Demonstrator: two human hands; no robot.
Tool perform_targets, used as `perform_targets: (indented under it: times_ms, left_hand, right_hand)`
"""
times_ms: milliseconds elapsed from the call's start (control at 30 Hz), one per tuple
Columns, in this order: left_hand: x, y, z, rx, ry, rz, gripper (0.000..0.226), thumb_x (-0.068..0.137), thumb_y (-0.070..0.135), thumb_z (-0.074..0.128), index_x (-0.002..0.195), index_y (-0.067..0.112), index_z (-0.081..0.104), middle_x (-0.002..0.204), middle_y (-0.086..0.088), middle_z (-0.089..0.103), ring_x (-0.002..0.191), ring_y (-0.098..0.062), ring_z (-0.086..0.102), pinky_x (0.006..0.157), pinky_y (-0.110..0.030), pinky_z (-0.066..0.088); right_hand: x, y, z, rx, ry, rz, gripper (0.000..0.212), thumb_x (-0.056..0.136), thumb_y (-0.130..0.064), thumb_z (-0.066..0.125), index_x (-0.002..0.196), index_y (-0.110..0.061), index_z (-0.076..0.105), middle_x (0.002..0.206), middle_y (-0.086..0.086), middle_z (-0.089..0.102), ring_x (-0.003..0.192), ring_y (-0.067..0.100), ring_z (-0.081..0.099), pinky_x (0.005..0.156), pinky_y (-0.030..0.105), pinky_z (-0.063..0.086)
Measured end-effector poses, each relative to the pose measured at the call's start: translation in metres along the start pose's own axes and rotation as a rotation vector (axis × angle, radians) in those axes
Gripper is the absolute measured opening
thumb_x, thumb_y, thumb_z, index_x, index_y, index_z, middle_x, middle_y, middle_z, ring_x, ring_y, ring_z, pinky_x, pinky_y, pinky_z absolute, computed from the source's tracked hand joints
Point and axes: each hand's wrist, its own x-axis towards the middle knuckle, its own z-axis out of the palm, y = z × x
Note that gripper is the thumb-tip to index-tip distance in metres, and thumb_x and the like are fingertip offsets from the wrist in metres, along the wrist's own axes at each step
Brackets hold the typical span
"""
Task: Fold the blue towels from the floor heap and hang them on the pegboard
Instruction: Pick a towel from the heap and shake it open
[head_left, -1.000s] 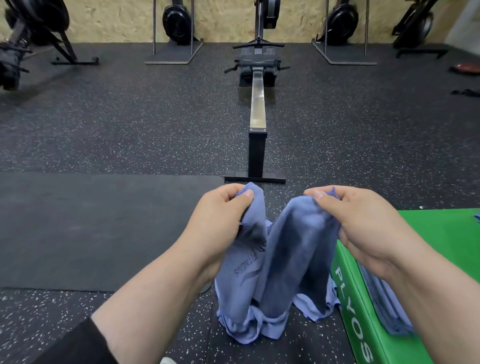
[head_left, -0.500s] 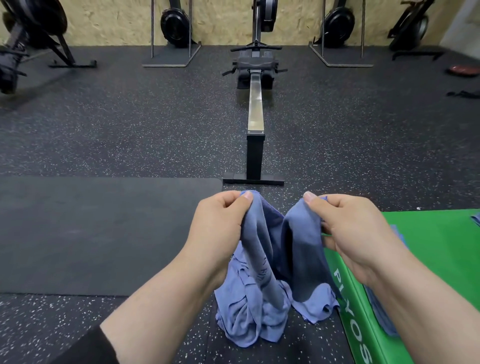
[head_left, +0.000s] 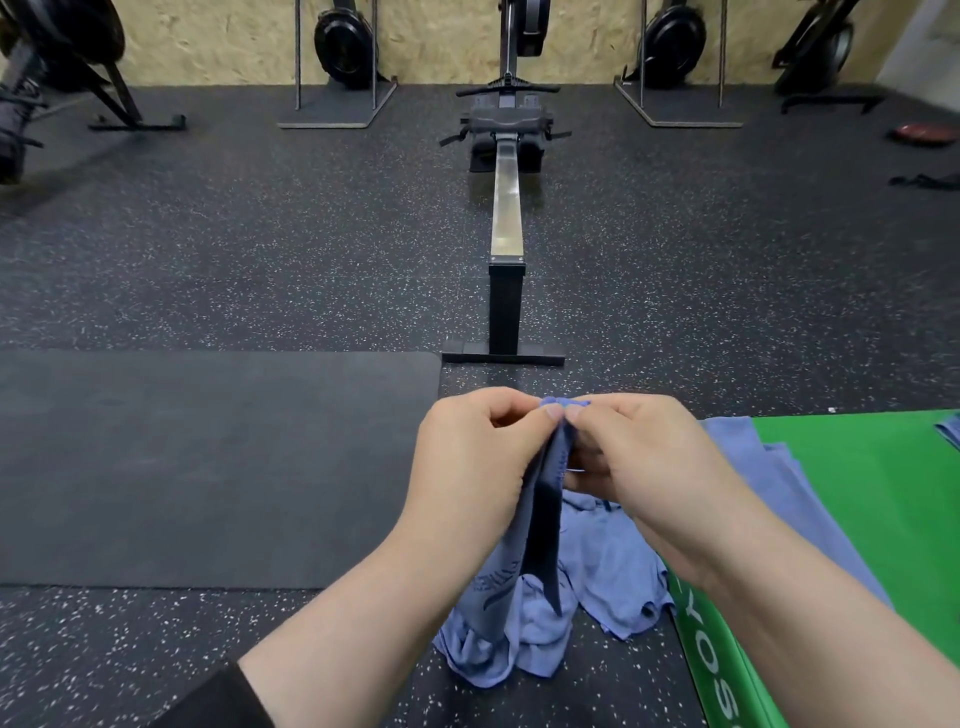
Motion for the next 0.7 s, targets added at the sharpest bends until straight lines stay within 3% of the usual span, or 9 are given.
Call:
perform_targets:
  times_ms: [133, 233, 367, 500, 533, 600, 667, 700]
  left_hand:
    - [-0.001, 0.000, 0.000, 0.196, 0.010, 0.137, 0.013, 0.091, 0.025, 0.071, 0.083, 0.028, 0.080, 0.080, 0.010, 0.071, 0.080, -0.002, 0.065, 0.075, -0.021, 0.049]
    - [-0.004, 0.001, 0.003, 0.363, -0.162, 0.219, 0.020, 0.095, 0.014, 0.055, 0.084, 0.017, 0.070, 0.085, 0.003, 0.057, 0.083, -0.008, 0.054, 0.071, -0.022, 0.040]
    - [-0.006, 0.005, 0.002, 0.359, -0.342, 0.166, 0.026, 0.091, -0.001, 0.045, 0.072, 0.015, 0.054, 0.084, 0.003, 0.050, 0.077, -0.001, 0.046, 0.069, -0.014, 0.033]
    - [0.000, 0.007, -0.007, 0.047, -0.215, -0.020, 0.042, 0.088, -0.007, 0.042, 0.092, 0.014, 0.079, 0.086, -0.002, 0.073, 0.073, -0.007, 0.062, 0.073, -0.025, 0.050]
    - [0.004, 0.005, -0.011, 0.026, -0.151, -0.021, 0.042, 0.087, -0.005, 0.043, 0.094, 0.018, 0.078, 0.083, 0.001, 0.073, 0.072, -0.010, 0.065, 0.072, -0.027, 0.051]
    - [0.011, -0.001, -0.020, 0.197, -0.098, 0.105, 0.037, 0.089, 0.002, 0.051, 0.106, 0.029, 0.069, 0.091, 0.010, 0.069, 0.080, -0.006, 0.064, 0.076, -0.022, 0.048]
    - [0.014, -0.002, -0.028, 0.377, -0.255, 0.222, 0.045, 0.092, 0.014, 0.060, 0.128, 0.040, 0.057, 0.117, 0.022, 0.057, 0.104, 0.006, 0.055, 0.089, -0.010, 0.041]
    - [0.014, -0.004, -0.031, 0.428, -0.363, 0.238, 0.043, 0.094, 0.019, 0.062, 0.130, 0.041, 0.055, 0.126, 0.024, 0.052, 0.114, 0.010, 0.049, 0.094, -0.004, 0.035]
  right_hand:
    - [0.000, -0.001, 0.002, 0.038, -0.003, 0.003, 0.033, 0.100, -0.007, 0.044, 0.081, 0.000, 0.070, 0.059, -0.007, 0.058, 0.068, 0.013, 0.057, 0.073, 0.029, 0.058]
    - [-0.002, -0.004, 0.002, 0.052, 0.007, -0.001, 0.046, 0.104, -0.016, 0.047, 0.065, -0.018, 0.073, 0.060, -0.008, 0.058, 0.069, 0.011, 0.056, 0.074, 0.029, 0.055]
    - [-0.003, -0.001, -0.002, 0.040, -0.001, -0.019, 0.032, 0.104, -0.019, 0.051, 0.087, -0.001, 0.071, 0.073, 0.004, 0.063, 0.068, 0.010, 0.059, 0.070, 0.024, 0.054]
    - [0.000, 0.001, -0.004, 0.012, 0.060, 0.000, 0.028, 0.104, -0.008, 0.048, 0.096, -0.006, 0.075, 0.084, 0.010, 0.075, 0.076, 0.019, 0.070, 0.082, 0.037, 0.058]
    - [0.001, 0.002, -0.005, -0.035, 0.067, -0.012, 0.027, 0.104, -0.010, 0.049, 0.097, -0.011, 0.075, 0.088, 0.008, 0.077, 0.081, 0.023, 0.073, 0.084, 0.040, 0.060]
    - [0.002, 0.002, -0.008, -0.220, 0.073, -0.091, 0.024, 0.102, -0.019, 0.051, 0.097, -0.022, 0.074, 0.090, 0.000, 0.078, 0.091, 0.026, 0.072, 0.088, 0.049, 0.058]
    - [0.002, 0.000, -0.012, -0.367, 0.019, -0.168, 0.021, 0.097, -0.030, 0.051, 0.098, -0.031, 0.072, 0.090, -0.007, 0.075, 0.094, 0.022, 0.069, 0.093, 0.055, 0.053]
    - [0.002, -0.001, -0.013, -0.385, -0.022, -0.188, 0.021, 0.096, -0.032, 0.050, 0.098, -0.032, 0.071, 0.090, -0.007, 0.074, 0.094, 0.021, 0.068, 0.094, 0.056, 0.051]
